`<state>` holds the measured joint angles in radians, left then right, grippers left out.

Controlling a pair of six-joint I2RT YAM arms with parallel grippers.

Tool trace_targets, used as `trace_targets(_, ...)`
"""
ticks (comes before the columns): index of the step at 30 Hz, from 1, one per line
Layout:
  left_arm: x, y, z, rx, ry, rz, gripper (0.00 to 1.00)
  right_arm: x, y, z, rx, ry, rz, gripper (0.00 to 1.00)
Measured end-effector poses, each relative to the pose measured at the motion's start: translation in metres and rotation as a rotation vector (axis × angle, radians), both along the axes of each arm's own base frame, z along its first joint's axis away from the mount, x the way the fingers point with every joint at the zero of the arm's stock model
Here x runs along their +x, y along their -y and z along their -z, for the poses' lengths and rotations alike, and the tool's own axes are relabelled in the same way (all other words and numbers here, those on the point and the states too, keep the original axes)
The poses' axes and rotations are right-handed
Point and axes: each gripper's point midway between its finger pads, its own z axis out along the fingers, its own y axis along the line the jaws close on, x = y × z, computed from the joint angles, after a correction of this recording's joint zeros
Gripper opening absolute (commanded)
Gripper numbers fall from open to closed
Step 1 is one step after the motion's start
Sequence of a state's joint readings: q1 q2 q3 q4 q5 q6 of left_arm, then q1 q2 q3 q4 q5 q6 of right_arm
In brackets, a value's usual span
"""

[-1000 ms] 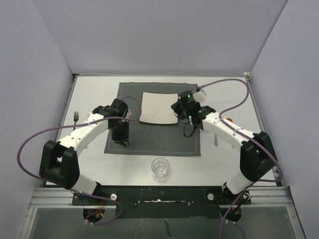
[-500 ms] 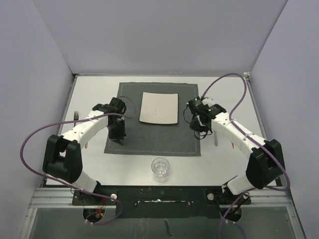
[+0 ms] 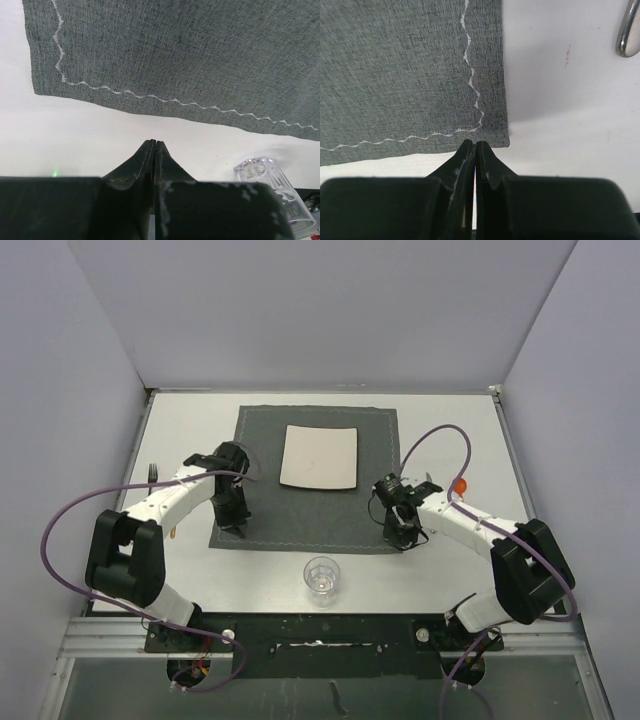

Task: Set the dinner table for one person
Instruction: Adjust the napkin at the center of the board.

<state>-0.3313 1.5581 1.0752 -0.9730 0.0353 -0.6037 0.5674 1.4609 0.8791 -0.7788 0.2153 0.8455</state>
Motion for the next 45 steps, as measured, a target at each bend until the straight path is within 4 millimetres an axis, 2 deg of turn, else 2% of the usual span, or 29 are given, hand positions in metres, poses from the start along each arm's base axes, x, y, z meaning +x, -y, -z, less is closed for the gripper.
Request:
trace_targets(3,-0.007,-0.001,0.007,0.005,-0.025,-0.04,0.0,-0.005,0.0,0.008,0.007,-0.013,-0.014,0.0)
trace_targets(14,-0.015,0.0,0.028,0.031,-0.08,-0.126,0.0,0.007,-0.013,0.01,0.053,0.027,-0.051,0.0)
trace_targets(19,-0.019,-0.001,0.048,0.054,-0.129,-0.151,0.0,0.001,-0.007,0.02,0.04,0.004,-0.058,0.0)
trace_targets(23,-0.021,-0.001,0.055,0.061,-0.146,-0.161,0.0,0.0,-0.002,0.024,0.037,-0.007,-0.047,0.0)
trace_targets(45,-0.025,0.006,0.058,0.032,-0.162,-0.18,0.0,0.002,0.004,0.029,0.136,-0.002,-0.01,0.0)
